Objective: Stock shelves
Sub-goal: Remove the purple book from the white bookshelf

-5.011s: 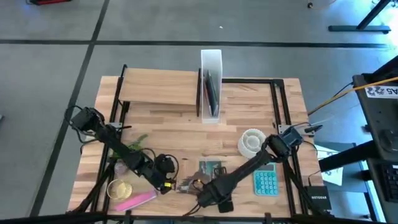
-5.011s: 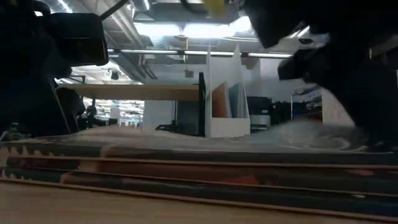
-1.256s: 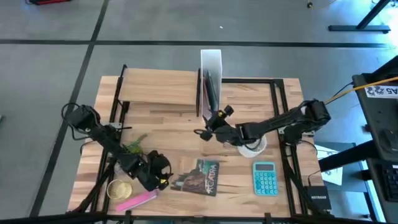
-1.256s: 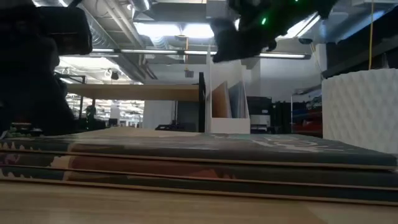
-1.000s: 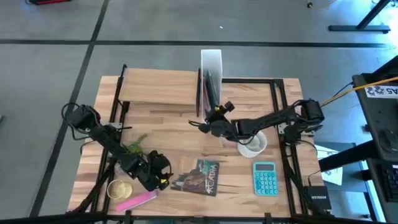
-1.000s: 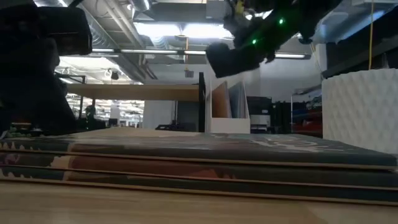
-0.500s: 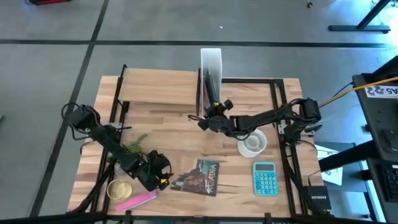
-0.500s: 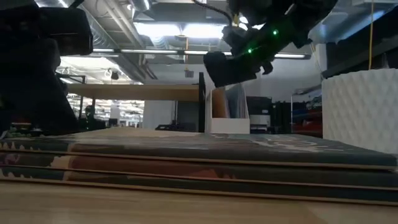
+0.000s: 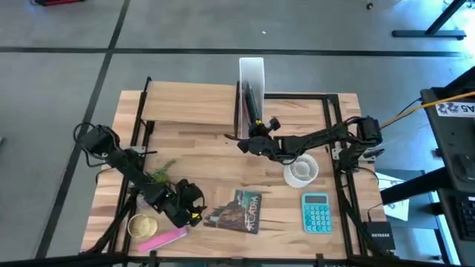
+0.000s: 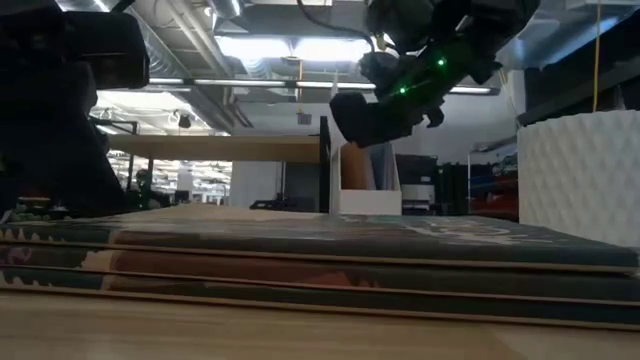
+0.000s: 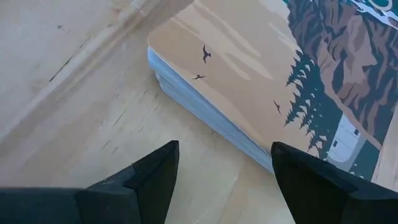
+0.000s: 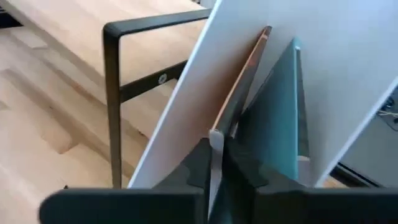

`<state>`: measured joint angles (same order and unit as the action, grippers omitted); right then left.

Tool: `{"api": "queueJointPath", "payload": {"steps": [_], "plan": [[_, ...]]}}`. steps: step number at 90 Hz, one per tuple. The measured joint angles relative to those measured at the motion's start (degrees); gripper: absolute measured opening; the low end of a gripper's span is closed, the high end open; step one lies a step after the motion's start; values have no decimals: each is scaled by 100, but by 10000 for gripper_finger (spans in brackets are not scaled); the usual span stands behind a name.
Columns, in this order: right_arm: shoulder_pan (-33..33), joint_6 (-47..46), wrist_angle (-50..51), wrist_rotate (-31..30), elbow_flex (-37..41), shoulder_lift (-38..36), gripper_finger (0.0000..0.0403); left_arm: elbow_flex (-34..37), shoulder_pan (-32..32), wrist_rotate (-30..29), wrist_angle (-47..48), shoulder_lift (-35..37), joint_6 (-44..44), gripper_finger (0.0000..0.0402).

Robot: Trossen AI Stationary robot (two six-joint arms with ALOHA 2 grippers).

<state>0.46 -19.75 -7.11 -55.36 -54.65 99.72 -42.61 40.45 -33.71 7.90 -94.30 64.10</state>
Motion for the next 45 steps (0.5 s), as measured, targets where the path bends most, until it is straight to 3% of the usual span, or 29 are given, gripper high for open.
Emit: {"api": "queueJointPath", "payload": {"steps": [26, 45], "plan": [[536, 779, -375, -1199, -194, -386, 3, 0, -23, -53, 2, 0, -133, 239], [1025, 2510, -1212, -2203, -603, -671, 1, -2, -55, -66, 4, -1, -180, 239]]}}
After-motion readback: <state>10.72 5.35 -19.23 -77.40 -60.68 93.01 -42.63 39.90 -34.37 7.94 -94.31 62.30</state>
